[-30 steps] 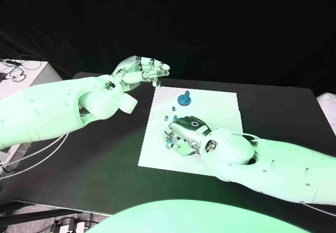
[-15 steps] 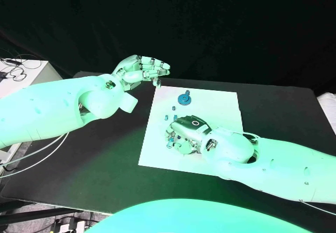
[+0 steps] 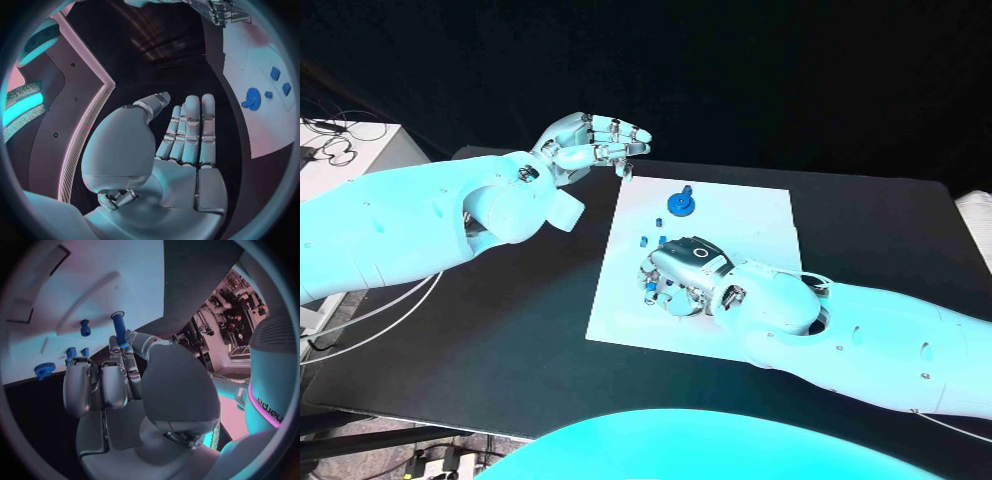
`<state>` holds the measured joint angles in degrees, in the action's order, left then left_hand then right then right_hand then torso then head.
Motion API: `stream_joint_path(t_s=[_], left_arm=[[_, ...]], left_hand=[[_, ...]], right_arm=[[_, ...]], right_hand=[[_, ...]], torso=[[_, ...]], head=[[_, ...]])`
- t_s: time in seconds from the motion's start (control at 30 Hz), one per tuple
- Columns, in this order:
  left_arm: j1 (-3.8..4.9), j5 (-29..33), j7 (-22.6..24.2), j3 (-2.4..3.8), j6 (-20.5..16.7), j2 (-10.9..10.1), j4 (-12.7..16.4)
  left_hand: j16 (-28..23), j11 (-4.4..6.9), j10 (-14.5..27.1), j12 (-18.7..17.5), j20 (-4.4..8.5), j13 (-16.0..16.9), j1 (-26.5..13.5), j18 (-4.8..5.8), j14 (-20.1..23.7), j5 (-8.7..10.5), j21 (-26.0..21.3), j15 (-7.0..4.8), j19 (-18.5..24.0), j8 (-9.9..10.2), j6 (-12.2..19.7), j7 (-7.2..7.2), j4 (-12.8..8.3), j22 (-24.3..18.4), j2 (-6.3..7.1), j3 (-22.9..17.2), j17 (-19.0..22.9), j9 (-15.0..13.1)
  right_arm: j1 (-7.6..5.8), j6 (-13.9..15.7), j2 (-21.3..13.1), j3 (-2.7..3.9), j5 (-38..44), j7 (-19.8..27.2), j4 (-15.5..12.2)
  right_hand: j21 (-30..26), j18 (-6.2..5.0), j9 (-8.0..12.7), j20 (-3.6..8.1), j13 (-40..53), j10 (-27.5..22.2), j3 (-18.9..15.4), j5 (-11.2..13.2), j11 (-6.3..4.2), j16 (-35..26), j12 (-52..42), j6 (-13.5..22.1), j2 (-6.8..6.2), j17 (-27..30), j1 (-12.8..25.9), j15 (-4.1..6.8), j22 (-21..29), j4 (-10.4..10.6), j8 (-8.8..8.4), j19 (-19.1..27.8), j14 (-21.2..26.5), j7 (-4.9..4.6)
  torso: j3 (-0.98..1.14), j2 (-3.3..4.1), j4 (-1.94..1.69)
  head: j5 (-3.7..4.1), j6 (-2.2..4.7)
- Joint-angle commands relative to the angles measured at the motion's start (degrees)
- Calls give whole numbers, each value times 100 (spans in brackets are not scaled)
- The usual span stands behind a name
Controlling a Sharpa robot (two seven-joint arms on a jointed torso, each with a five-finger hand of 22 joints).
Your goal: Assemble the parts on the task board
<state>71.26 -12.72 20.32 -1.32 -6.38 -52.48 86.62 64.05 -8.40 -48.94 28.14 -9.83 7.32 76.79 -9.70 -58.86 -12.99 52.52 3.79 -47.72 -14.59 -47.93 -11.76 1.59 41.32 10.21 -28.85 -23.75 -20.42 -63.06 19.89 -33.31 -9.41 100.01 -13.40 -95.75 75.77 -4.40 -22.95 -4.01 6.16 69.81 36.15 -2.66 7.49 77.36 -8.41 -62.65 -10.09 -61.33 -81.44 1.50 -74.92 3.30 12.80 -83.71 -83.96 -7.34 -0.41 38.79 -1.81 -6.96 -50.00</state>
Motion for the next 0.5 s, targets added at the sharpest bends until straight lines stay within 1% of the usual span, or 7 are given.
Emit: stream_joint_path(t_s=[0.03, 0.23, 0.33, 0.5], left_arm=[[5, 0, 29, 4, 34, 3, 17], [5, -1, 30, 4, 38, 1, 16], [5, -1, 29, 4, 42, -1, 18], [4, -1, 26, 4, 43, -5, 16]], left_hand=[[-11, 6, 40, 21, 2, -5, -31, -82, 26, -9, -29, 32, -43, -27, 18, 7, 27, -5, -15, 1, 7, -5], [-11, 6, 40, 21, 2, -5, -31, -82, 26, -9, -29, 32, -43, -27, 18, 7, 27, -5, -15, 1, 7, -5], [-11, 6, 40, 21, 2, -5, -31, -82, 26, -9, -29, 32, -43, -27, 18, 7, 27, -5, -15, 1, 7, -5], [-11, 6, 40, 21, 2, -5, -31, -82, 26, -9, -29, 32, -43, -27, 18, 7, 27, -5, -15, 1, 7, -5]], right_arm=[[42, -251, -20, -42, 59, -36, 44], [68, -210, -73, -46, 59, -21, -20], [86, -173, -102, -47, 59, -15, -58], [106, -64, -141, -47, 67, -18, -109]], right_hand=[[-23, 89, -9, 18, -9, 510, 362, -22, -468, -20, -15, -12, 42, 5, -3, 36, -155, -409, 16, -58, -80, 12], [-21, 90, -10, 18, -8, 511, 366, -22, -468, -18, -13, -12, 43, -2, 2, 36, -158, -414, 17, -59, -81, 11], [-18, 90, -11, 18, -7, 511, 369, -22, -468, -15, -12, -11, 44, -7, 5, 35, -161, -419, 17, -59, -82, 11], [-17, 91, -12, 18, -6, 512, 373, -22, -468, -18, -11, -11, 44, -1, 9, 35, -163, -426, 18, -59, -81, 12]], torso=[[-1, -5, 5], [-3, -9, 2], [-2, -9, 1], [-3, -6, 4]], head=[[-6, 0], [-1, 0], [-13, 0], [-7, 0]])
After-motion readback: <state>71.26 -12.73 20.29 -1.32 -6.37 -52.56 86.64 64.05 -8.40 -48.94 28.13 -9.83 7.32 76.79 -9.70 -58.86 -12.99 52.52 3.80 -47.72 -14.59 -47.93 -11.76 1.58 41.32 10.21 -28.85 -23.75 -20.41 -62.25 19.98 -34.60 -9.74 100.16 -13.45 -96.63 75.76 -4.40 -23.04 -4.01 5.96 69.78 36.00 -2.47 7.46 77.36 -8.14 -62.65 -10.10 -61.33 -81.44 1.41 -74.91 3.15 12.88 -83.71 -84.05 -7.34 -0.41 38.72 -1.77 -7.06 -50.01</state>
